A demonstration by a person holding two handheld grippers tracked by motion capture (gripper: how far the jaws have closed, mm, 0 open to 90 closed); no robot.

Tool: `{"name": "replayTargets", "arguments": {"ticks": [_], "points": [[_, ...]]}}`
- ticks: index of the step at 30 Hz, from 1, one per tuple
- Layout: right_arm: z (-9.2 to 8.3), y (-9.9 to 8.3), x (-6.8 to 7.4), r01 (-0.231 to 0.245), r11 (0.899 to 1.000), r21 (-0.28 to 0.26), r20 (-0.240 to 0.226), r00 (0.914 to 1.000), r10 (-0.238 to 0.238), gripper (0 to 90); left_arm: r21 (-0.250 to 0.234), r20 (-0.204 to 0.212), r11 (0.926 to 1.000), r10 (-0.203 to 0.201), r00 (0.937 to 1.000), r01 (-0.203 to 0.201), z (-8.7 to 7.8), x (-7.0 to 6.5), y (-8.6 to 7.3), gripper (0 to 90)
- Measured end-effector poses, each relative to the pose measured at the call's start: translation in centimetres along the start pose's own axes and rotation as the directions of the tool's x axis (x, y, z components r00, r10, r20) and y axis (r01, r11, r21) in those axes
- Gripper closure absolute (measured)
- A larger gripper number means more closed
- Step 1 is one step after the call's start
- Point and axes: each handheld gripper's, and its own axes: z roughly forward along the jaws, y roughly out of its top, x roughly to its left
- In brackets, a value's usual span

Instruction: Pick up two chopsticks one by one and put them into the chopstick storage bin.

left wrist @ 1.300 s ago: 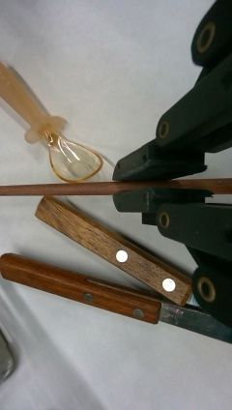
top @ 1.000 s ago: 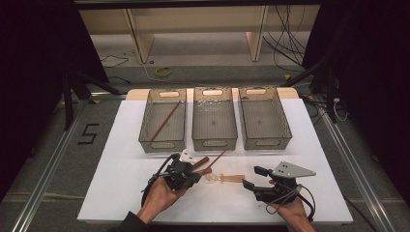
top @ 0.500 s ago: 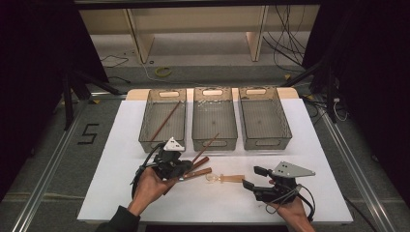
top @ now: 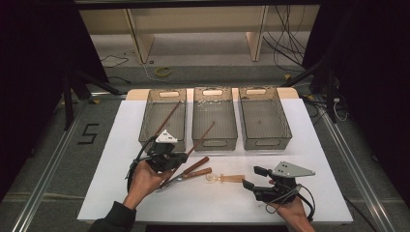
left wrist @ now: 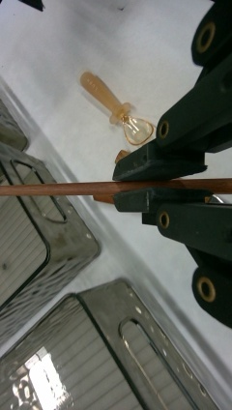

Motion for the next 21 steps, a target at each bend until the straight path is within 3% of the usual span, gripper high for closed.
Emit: {"name": "replayTargets", "arguments": {"ticks": [8,21], "points": [[0.0,0.0,-0.1,-0.004,1.000,0.001,0.000,1.0000,0.004,33.2,-0.042,-0.020,0.9989,-0.021,0.9996,0.020,-1.1,1.4,0.9,83.4],[0.0,0.0,-0.1,-0.007,1.000,0.001,-0.003,1.0000,0.007,33.3,-0.122,-0.067,0.9906,-0.071,0.9953,0.062,-3.1,4.8,3.3,83.4]]}}
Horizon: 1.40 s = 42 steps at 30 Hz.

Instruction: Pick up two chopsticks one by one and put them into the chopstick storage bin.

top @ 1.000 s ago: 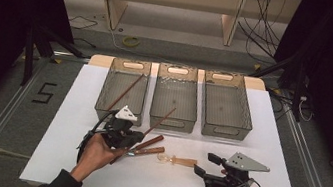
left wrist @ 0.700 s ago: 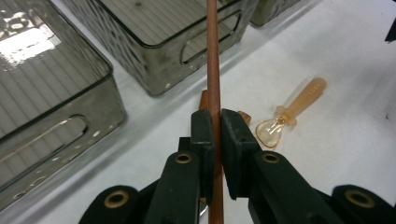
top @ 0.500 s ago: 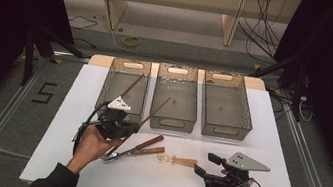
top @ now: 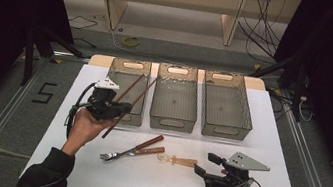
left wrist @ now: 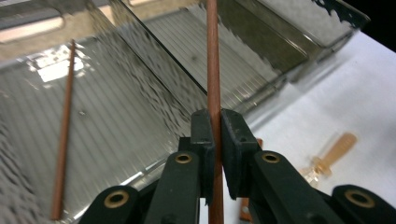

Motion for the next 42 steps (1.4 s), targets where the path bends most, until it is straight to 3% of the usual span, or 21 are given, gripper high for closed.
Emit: {"name": "replayTargets", "arguments": {"ticks": [19,26,37,42], "points": [[0.0,0.0,0.0,-0.002,1.000,0.000,-0.004,1.0000,0.002,33.2,-0.036,-0.081,0.9986,-0.041,0.9959,0.038,1.4,4.6,3.5,83.4],[0.1,0.0,0.0,-0.002,1.000,0.001,-0.005,1.0000,0.002,33.3,-0.024,-0.094,0.9982,-0.056,0.9940,0.054,2.5,6.3,4.6,83.4],[0.1,0.0,0.0,-0.003,1.000,0.004,-0.010,0.9999,0.003,33.3,-0.013,-0.122,0.9956,-0.093,0.9881,0.092,4.4,8.6,4.5,83.3],[0.1,0.0,0.0,-0.001,1.000,0.003,-0.011,0.9999,0.001,33.3,-0.021,-0.133,0.9942,-0.107,0.9853,0.105,4.8,9.1,4.4,83.3]]}}
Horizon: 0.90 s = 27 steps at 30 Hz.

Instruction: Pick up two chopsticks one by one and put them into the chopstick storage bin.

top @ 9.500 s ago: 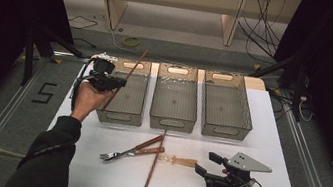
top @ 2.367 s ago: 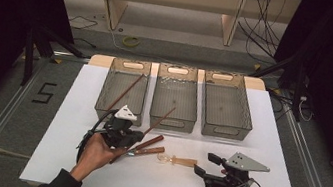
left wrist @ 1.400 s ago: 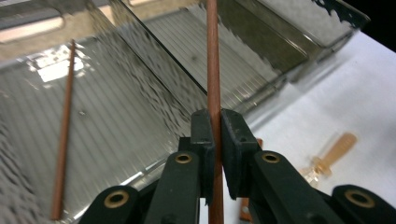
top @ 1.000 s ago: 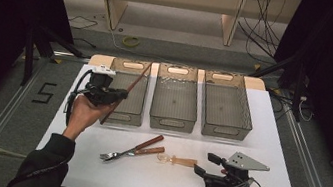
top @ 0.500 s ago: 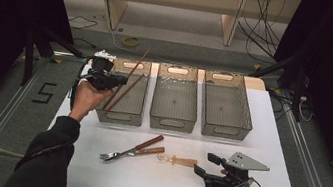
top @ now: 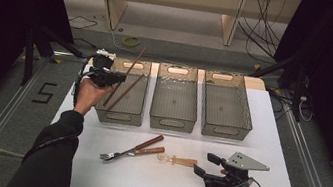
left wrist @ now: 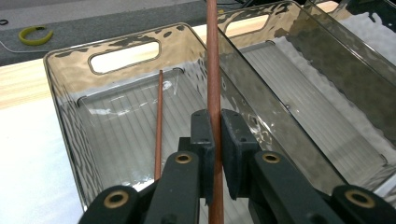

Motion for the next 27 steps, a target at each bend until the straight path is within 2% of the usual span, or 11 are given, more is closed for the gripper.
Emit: {"name": "replayTargets", "arguments": {"ticks": [6,16,18,20,27], "points": [[0.0,0.0,0.0,0.001,1.000,0.000,0.000,1.0000,-0.001,33.3,0.002,-0.009,0.9997,-0.026,0.9996,0.026,0.6,0.6,-0.3,83.3],[0.0,0.0,0.0,0.000,1.000,-0.001,-0.002,1.0000,0.000,33.2,0.001,-0.021,0.9994,-0.034,0.9992,0.034,1.1,1.0,-0.6,83.3],[0.0,0.0,0.1,-0.002,1.000,0.001,-0.002,1.0000,0.002,33.3,0.011,-0.033,0.9995,-0.029,0.9990,0.029,1.3,1.1,-0.7,83.2],[0.0,0.0,0.1,-0.001,1.000,0.002,-0.002,1.0000,0.001,33.3,0.011,-0.031,0.9990,-0.043,0.9986,0.043,1.4,1.3,-0.9,83.2],[0.0,0.0,0.1,0.001,1.000,0.001,-0.002,1.0000,-0.001,33.3,0.026,-0.034,0.9984,-0.049,0.9982,0.050,1.8,1.6,-1.6,83.2]]}}
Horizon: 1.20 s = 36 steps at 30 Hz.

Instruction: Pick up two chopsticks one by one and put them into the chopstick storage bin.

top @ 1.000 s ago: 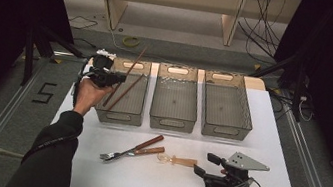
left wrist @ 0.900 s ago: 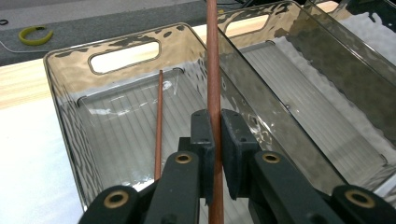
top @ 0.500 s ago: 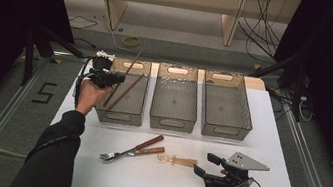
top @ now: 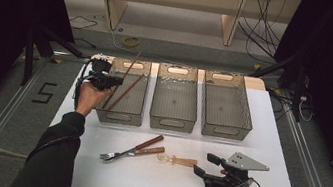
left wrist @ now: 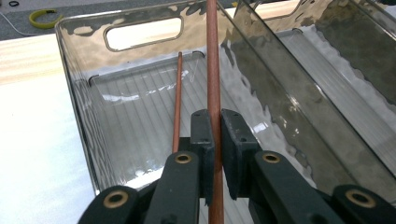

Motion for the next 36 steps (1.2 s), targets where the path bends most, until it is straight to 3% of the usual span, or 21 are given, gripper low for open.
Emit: {"name": "replayTargets", "arguments": {"ticks": [9,22,29,36], "points": [[0.0,0.0,0.0,0.001,1.000,0.001,-0.002,1.0000,-0.001,33.3,0.027,-0.004,0.9996,0.001,1.0000,-0.001,0.6,0.3,-0.7,83.0],[0.1,0.0,0.0,-0.002,1.000,-0.001,-0.002,1.0000,0.002,33.2,0.067,-0.015,0.9968,-0.042,0.9990,0.043,1.0,0.7,-1.4,81.6],[0.1,0.0,0.0,-0.004,1.000,-0.001,-0.002,1.0000,0.004,33.3,0.027,0.004,0.9954,-0.092,0.9957,0.092,-0.1,0.9,-1.1,62.3],[0.0,0.0,0.0,-0.002,1.000,0.000,-0.001,1.0000,0.002,33.2,-0.028,0.097,0.9926,-0.115,0.9886,0.118,-2.2,0.1,-1.7,48.7]]}}
